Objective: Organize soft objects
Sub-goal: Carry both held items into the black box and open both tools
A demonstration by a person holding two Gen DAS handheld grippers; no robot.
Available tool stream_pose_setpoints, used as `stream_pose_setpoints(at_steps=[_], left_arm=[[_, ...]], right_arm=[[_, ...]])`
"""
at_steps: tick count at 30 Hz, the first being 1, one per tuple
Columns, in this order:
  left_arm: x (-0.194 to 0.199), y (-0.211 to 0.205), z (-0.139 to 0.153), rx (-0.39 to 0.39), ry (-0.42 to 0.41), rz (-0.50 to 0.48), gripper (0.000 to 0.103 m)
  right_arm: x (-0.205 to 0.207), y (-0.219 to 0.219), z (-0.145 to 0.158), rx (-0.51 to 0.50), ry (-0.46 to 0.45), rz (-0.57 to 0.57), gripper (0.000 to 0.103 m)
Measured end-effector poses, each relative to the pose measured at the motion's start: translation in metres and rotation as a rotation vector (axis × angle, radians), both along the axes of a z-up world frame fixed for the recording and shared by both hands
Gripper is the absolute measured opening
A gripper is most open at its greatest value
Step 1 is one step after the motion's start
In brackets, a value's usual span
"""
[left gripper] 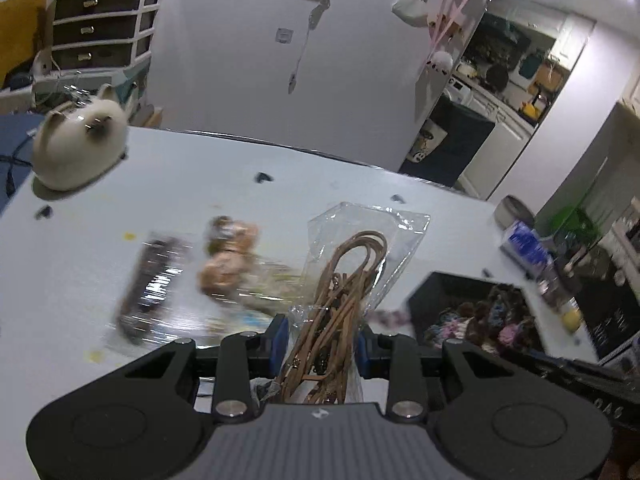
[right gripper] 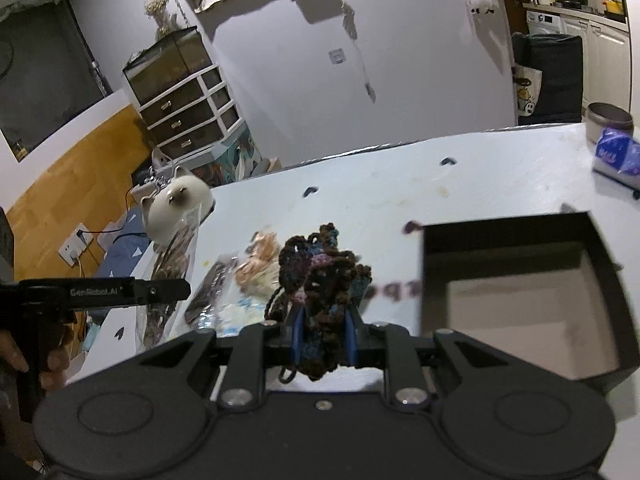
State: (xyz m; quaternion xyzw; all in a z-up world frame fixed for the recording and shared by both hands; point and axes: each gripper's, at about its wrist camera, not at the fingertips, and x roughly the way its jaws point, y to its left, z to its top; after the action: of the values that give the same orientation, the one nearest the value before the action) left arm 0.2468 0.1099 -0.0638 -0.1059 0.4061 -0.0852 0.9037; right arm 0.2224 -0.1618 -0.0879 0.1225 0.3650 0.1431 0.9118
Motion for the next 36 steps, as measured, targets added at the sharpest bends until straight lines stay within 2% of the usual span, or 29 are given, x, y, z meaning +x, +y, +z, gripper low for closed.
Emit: stream_pose_setpoints(at_steps=[7,13,17,21,25,27,29,34,36], left_arm=[[0.007,-0.083,0.005,-0.104,0.020,0.039,0.035],[0.027,-0.159,-0.010,-0.203,0.088,0.027,0.035],[0.044,-0.203,-0.027,-0.225,0.153,0.022,0.035],[0.059,-0.230,-0.047,-0.194,0.210,0.054,0.036],[0.065,-0.246,-0.063,-0.097,0.242,0.125,0.041],[0.064,-0.248,-0.068,-0.057,0.252,0.151,0.055],[0.064,-0.249,-0.070,-0.016,0.252,0.165,0.063],[0.059,-0.249,-0.066,0.008,0.225,0.174,0.064],[0.055,-0.249,-0.062,0.014,0.208,0.167,0.059]], right_arm=[[0.006,-0.081,0.005,0.000,-0.013,0.004,0.022],[0.012,-0.142,0.002,-0.040,-0.013,-0.011,0.022],[0.015,-0.171,-0.004,-0.055,0.005,-0.016,0.022],[0.021,-0.190,-0.013,-0.065,0.038,0.001,0.022],[0.027,-0.195,-0.020,-0.070,0.062,0.035,0.022],[0.030,-0.194,-0.025,-0.081,0.078,0.059,0.022],[0.034,-0.192,-0.029,-0.101,0.100,0.093,0.022],[0.038,-0.181,-0.036,-0.173,0.136,0.173,0.022],[0.039,-0.177,-0.039,-0.212,0.153,0.184,0.023]])
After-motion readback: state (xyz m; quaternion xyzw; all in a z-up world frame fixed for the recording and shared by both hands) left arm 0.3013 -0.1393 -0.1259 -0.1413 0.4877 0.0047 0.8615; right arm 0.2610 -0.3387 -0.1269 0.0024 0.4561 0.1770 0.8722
